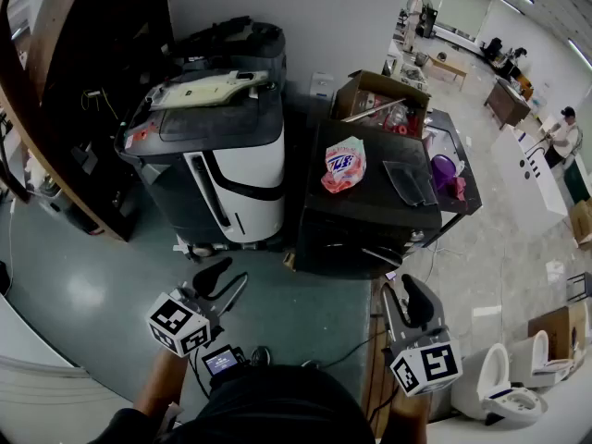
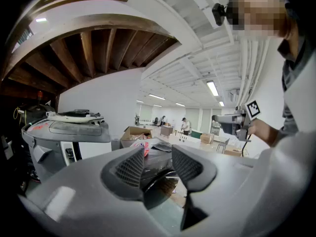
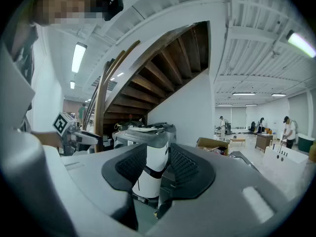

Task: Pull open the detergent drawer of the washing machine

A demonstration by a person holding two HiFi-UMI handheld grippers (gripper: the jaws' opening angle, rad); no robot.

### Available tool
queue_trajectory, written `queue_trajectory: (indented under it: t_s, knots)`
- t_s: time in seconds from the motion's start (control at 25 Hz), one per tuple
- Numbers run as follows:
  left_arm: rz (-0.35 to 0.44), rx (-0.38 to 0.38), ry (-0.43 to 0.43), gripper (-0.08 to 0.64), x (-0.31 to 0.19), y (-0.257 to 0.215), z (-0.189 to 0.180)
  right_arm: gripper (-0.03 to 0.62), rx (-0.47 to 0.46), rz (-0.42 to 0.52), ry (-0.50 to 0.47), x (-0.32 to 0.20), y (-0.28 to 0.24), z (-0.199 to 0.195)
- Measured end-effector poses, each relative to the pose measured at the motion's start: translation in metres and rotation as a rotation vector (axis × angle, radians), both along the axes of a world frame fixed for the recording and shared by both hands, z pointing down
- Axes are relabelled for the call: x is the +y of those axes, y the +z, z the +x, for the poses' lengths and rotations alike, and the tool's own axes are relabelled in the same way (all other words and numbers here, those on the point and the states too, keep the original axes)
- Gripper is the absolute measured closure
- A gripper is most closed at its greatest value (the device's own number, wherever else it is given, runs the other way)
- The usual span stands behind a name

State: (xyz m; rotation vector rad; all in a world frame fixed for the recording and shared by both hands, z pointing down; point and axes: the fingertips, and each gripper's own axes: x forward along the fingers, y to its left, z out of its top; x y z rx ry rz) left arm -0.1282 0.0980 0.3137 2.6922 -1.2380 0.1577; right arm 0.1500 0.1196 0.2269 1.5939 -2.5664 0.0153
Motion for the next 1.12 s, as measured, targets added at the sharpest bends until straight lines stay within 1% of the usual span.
queue_trajectory:
  t_s: [0.28,0.48,0.68,0.92,1.12]
  knots:
    - [-0.003,-0.009,-0.012,0.377,0.010,0.000,0.011,0.456,-0.007,0.001,-0.008,0.007,0.002,0.014]
    - [-0.005,-0.017,-0.015,0.377,0.015,0.001,0.026,0.456,-0.015,-0.001,-0.015,0.010,0.005,0.028]
    - [-0.013,-0.034,-0.016,0.377,0.018,0.002,0.048,0.456,-0.050,0.001,-0.028,0.012,0.006,0.047]
    - [-0.015,-0.054,-0.022,0.377,0.021,0.002,0.081,0.456,-0.098,0.008,-0.030,0.013,0.011,0.079]
    - [-0.019,-0.063,-0.038,0.377,0.027,0.003,0.102,0.456,-0.110,0.009,-0.044,0.013,0.016,0.102]
